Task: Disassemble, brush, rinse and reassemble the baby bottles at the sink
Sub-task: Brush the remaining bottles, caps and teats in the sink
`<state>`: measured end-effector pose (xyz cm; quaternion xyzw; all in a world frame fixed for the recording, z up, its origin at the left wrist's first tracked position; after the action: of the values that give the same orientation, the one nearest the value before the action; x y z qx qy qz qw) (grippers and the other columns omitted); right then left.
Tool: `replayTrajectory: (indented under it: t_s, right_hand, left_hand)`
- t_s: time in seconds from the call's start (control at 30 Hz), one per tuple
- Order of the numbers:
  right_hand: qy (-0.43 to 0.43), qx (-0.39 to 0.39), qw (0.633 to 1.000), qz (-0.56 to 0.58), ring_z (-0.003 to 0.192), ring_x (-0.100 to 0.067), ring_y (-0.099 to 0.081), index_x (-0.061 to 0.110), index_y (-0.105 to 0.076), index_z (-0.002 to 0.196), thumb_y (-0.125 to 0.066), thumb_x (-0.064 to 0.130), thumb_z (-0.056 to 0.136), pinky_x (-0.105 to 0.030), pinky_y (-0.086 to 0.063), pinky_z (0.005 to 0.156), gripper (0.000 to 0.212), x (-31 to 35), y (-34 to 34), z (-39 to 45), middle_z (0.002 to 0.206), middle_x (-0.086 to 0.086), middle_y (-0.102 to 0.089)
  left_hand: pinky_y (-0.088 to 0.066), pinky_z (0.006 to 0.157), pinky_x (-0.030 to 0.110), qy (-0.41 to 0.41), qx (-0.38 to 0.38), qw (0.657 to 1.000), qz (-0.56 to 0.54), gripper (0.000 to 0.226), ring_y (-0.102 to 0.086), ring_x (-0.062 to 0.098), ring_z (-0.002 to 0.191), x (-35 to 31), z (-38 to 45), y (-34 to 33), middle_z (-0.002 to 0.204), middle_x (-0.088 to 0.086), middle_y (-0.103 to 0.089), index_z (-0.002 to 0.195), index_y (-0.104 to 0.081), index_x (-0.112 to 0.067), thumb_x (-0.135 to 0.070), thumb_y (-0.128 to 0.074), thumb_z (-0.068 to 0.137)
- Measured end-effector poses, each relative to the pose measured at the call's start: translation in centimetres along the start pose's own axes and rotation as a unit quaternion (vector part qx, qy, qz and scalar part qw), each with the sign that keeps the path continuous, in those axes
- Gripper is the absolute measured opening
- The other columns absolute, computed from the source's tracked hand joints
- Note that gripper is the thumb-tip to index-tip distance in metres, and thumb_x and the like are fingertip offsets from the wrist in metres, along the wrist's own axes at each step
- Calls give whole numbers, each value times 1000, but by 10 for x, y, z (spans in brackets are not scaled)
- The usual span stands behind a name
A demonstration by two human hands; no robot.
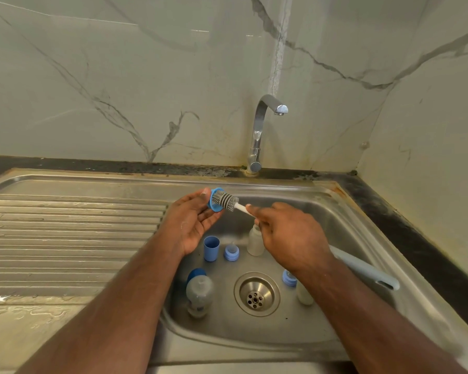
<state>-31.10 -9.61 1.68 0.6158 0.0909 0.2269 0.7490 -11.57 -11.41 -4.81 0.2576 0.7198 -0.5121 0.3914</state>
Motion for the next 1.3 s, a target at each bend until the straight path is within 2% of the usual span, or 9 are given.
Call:
replayTrajectory:
  t_s: [0.13, 0.27, 0.5, 0.63, 0.73, 0.87, 1.03, 1.13, 1.3]
  right_hand:
    - [-14, 10, 999, -31, 85, -15, -56, 42, -35, 150, -37, 31, 106, -33, -52, 73, 45, -1, 1, 4, 110, 3, -55]
    - [-5, 47, 999, 14, 80, -11, -56, 42, -44, 146, -41, 32, 105, -28, -49, 68, 42, 2, 1, 1, 107, 5, -62]
    - [-16, 20, 1000, 3, 87, -14, -56, 41, -42, 147, -41, 31, 106, -30, -47, 72, 43, 3, 2, 1, 108, 3, -59]
    - [-25, 64, 996, 58, 73, -11, -60, 42, -52, 140, -47, 30, 103, -32, -55, 69, 40, 4, -7, 3, 95, 7, -66]
    - [-32, 64, 991, 110, 66, -7, -57, 44, -56, 137, -50, 33, 102, -23, -46, 61, 37, 0, -6, 1, 87, 12, -64]
    - [-34, 20, 997, 67, 77, -12, -59, 41, -49, 143, -44, 33, 105, -32, -53, 72, 40, -2, 1, 0, 103, 4, -67]
    - [-32, 85, 989, 112, 70, -10, -60, 40, -57, 137, -50, 30, 102, -26, -50, 67, 37, 3, -8, 1, 95, 6, -70]
    - [-45, 58, 984, 161, 66, -6, -58, 41, -59, 135, -53, 31, 101, -20, -45, 61, 36, -4, -1, 0, 96, 10, -70]
    - [-38, 67, 990, 115, 71, -10, -60, 40, -56, 138, -49, 30, 103, -28, -51, 70, 38, 0, -2, -2, 96, 7, -69]
  left_hand:
    - [-62, 85, 39, -10, 1, 1000, 7, 28, -76, 26, 99, -2, 1, 0, 107, 16, -77, 123, -63, -5, -15, -65, 97]
    - [-64, 78, 37, -19, 4, 1000, 4, 32, -76, 26, 96, -4, 2, 4, 110, 16, -75, 126, -63, -7, -12, -66, 96]
    - [-61, 86, 41, -21, 11, 1000, 14, 31, -75, 28, 101, -3, 3, 2, 116, 18, -73, 127, -63, -10, -12, -65, 96]
    - [-62, 81, 40, -22, 11, 1000, 18, 33, -76, 25, 94, -2, 3, 3, 113, 15, -74, 129, -62, -12, -7, -63, 97]
    - [-62, 79, 38, -19, 8, 1000, 10, 34, -76, 24, 93, -2, 4, 4, 114, 15, -73, 130, -61, -12, -6, -63, 97]
    - [-62, 84, 41, -22, 13, 1000, 8, 35, -75, 29, 101, -1, 4, 3, 119, 19, -71, 131, -59, -11, -7, -64, 96]
    - [-63, 82, 40, -20, 14, 999, 22, 35, -75, 26, 99, -2, 5, 5, 119, 16, -71, 133, -60, -13, -6, -61, 98]
    - [-62, 86, 42, -18, 20, 1000, 10, 34, -76, 27, 99, -2, 6, 3, 115, 16, -73, 132, -60, -13, -6, -61, 98]
    - [-63, 84, 42, -18, 27, 999, 21, 33, -76, 27, 97, 0, 5, 1, 105, 14, -77, 131, -60, -13, -6, -59, 99]
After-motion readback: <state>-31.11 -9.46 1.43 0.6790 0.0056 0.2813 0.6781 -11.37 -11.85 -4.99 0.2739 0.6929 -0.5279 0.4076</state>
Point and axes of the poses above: each hand's wrist, its own z-axis towards the middle knuckle, its own y-axis out of the back of the hand, x = y × z, the point moved 6 cm from there along z, towards the middle knuckle
